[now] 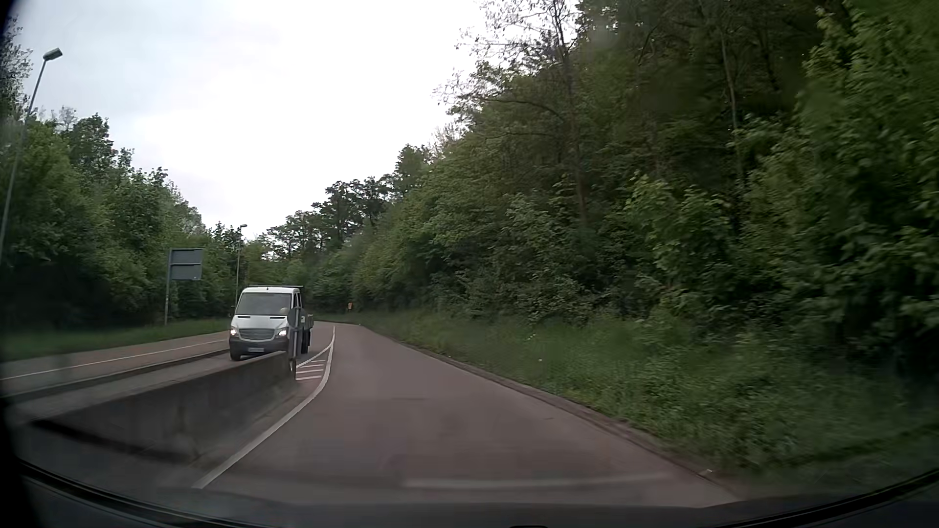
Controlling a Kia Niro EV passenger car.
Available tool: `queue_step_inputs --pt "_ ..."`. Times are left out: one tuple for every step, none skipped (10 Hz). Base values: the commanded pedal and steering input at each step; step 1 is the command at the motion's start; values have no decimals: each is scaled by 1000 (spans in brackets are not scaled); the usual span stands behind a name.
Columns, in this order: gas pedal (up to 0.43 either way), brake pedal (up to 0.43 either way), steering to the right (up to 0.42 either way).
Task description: Follow the waypoints while adhering to traffic rules and regulations
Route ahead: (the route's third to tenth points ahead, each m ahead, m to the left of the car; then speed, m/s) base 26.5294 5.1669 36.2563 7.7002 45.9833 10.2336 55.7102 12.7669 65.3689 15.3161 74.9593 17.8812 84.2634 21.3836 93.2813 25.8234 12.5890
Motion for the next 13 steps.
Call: queue_step_inputs --pt "240 0 -95" --pt "240 0 -92" --pt "240 0 -92" --pt "240 0 -89" --pt "209 0 -81" --pt "220 0 -67" --pt "220 0 -48" --pt "220 0 -42" --pt "220 0 -40" --pt "220 0 -39" --pt "220 0 -38" --pt "220 0 -38" --pt "220 0 -26"
